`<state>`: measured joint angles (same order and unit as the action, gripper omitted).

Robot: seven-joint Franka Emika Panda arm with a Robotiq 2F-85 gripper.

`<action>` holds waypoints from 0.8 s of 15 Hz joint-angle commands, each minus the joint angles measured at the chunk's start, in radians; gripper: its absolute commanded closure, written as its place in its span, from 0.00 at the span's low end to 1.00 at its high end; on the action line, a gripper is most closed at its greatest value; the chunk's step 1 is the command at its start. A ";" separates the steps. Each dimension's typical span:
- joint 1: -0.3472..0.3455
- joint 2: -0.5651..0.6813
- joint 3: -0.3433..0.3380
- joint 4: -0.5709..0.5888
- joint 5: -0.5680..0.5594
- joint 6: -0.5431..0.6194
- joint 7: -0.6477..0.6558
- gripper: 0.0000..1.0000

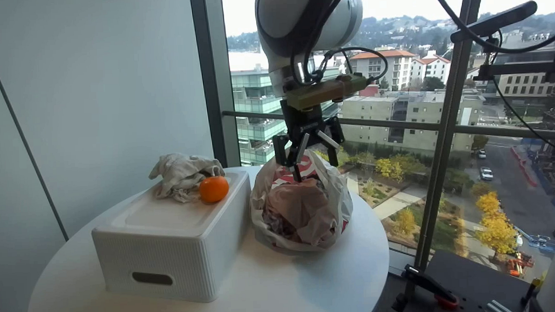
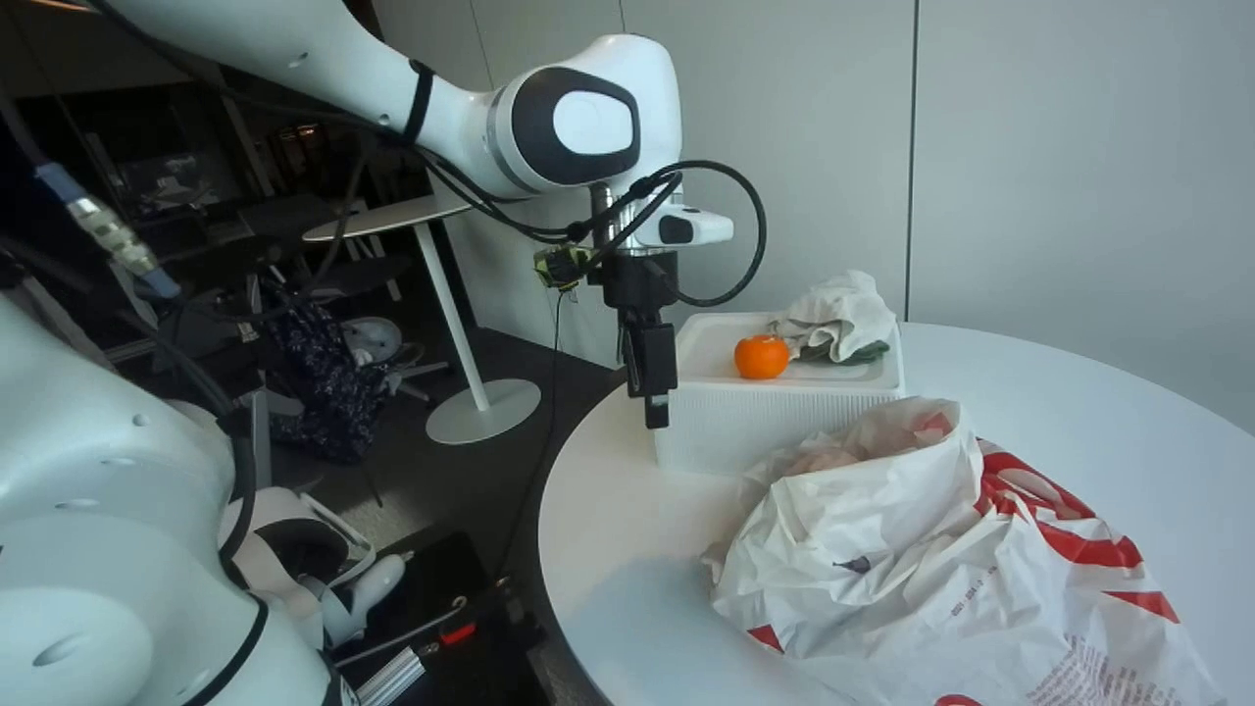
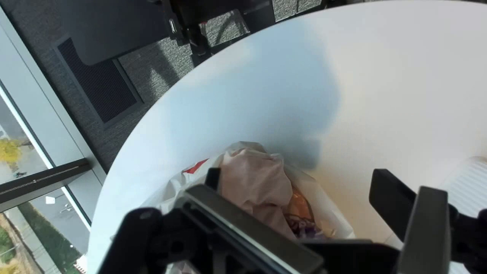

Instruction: Unpack all the items from the plastic on the right and place them on the white storage box one by one

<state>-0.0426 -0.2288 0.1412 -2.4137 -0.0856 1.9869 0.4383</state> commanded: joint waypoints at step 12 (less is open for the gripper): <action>0.016 0.414 -0.179 0.121 -0.293 0.470 0.326 0.00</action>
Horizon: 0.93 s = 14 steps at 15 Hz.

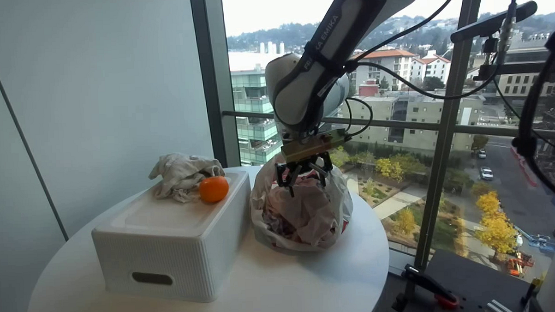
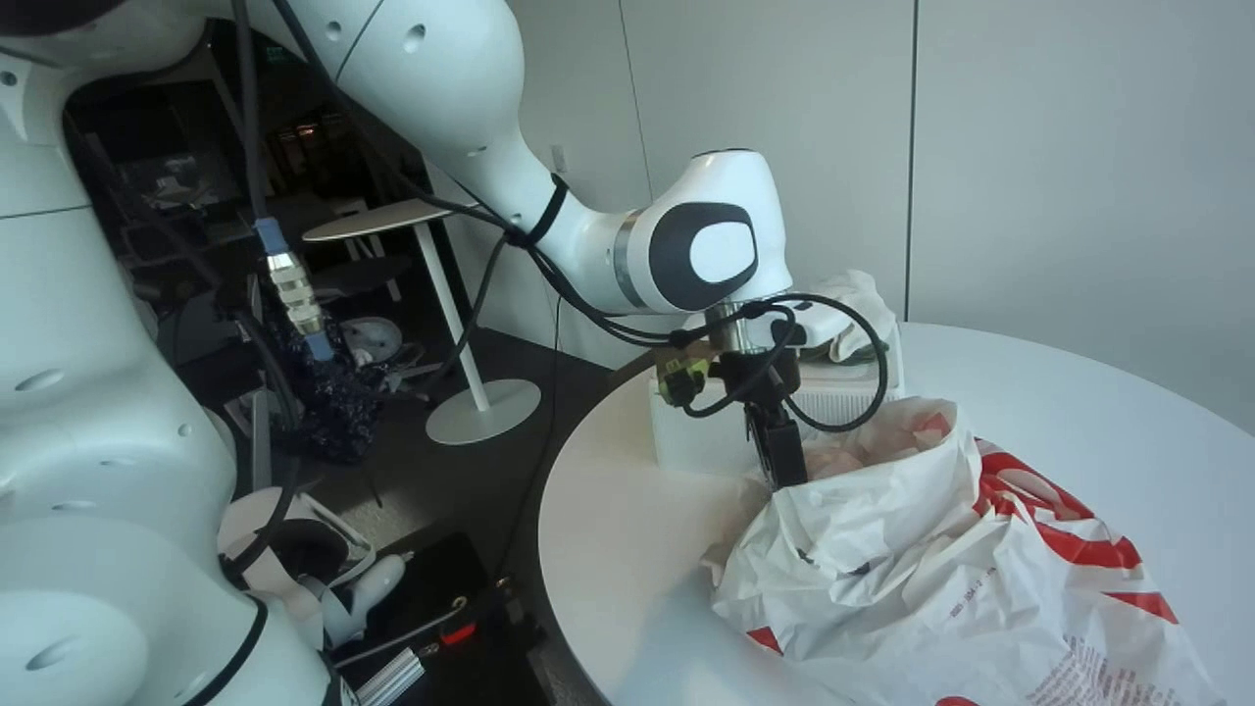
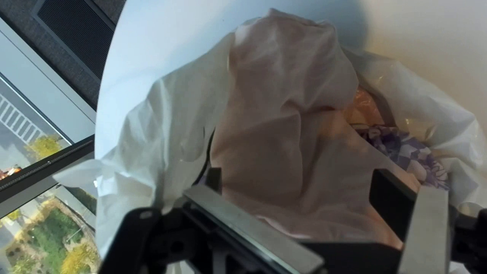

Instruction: Unpack all the items from the plastic on the right and place them on the white storage box one by one

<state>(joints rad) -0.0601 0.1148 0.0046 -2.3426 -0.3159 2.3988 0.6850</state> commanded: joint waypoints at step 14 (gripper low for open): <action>0.096 0.211 -0.143 0.080 0.003 0.144 0.089 0.79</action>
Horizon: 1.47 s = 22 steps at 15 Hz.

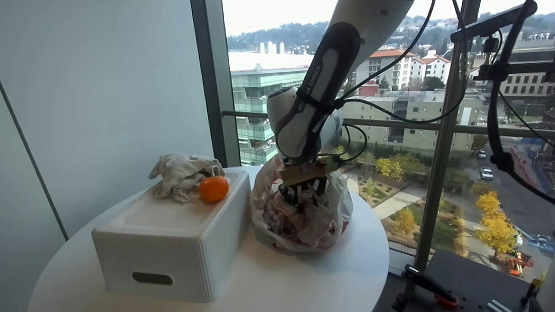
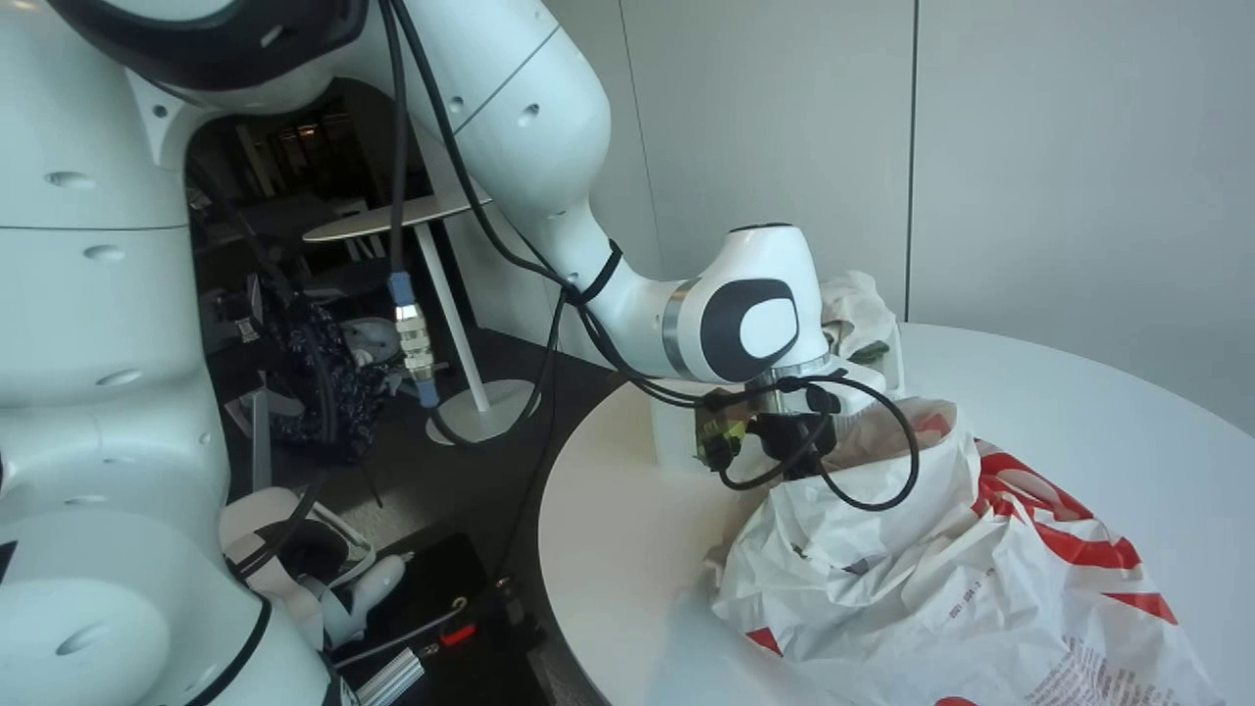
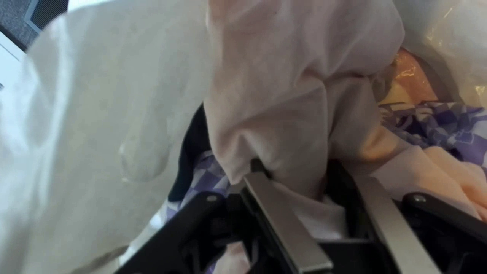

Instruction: Unpack all the items from the plastic on the right and place them on the white storage box one by one

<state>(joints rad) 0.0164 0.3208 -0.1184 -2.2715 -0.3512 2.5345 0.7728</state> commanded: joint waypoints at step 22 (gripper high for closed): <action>0.110 -0.439 0.364 0.281 0.049 -0.654 0.002 0.87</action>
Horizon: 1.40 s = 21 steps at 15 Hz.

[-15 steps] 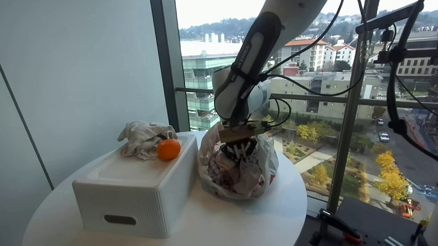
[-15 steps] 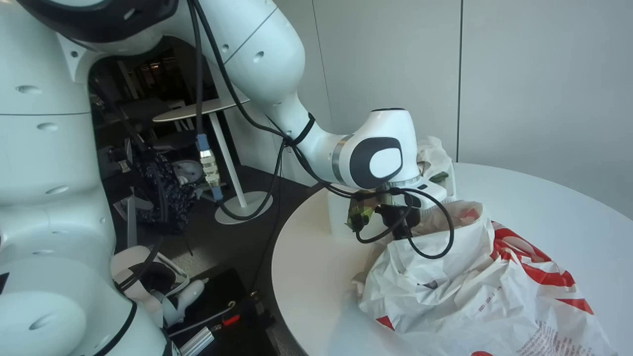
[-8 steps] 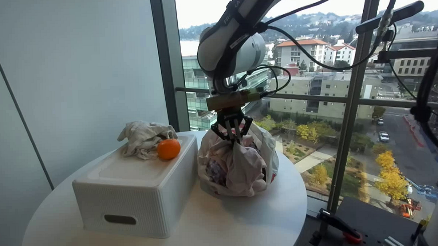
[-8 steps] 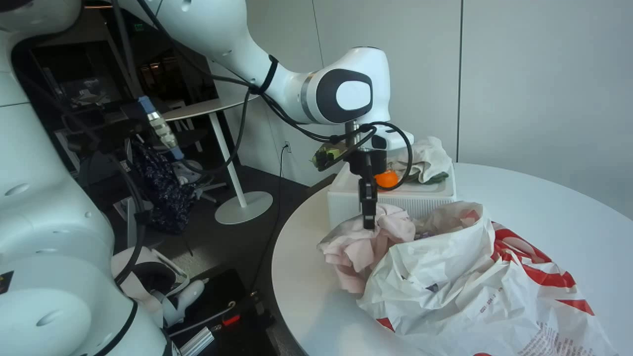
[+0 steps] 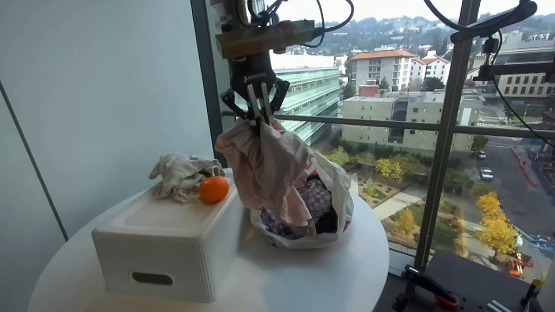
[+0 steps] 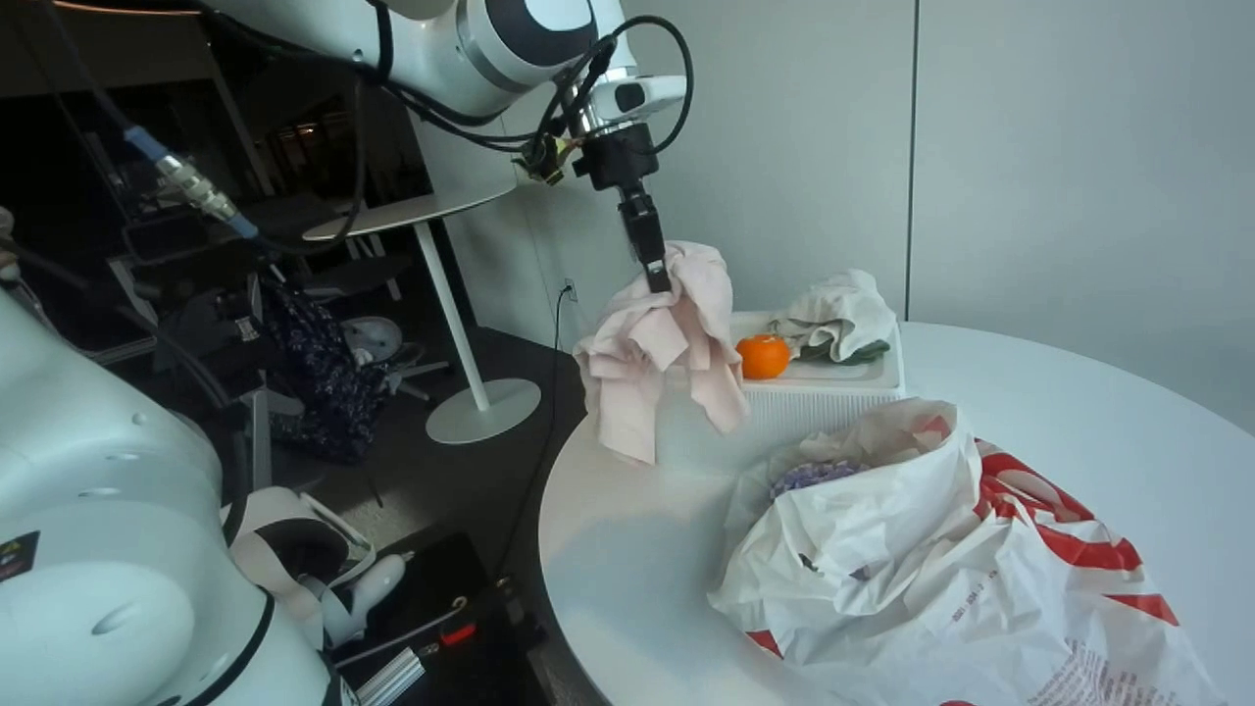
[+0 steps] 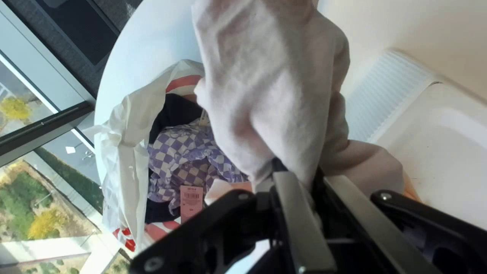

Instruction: Unpack all the items from the plastic on the right and place them on the white storage box one by one

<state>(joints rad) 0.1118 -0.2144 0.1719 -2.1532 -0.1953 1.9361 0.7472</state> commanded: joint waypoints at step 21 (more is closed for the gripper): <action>0.152 0.752 -0.003 0.733 0.081 0.047 -0.203 0.39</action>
<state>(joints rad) 0.2827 0.5594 0.1594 -1.4331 -0.2547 1.9945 0.6338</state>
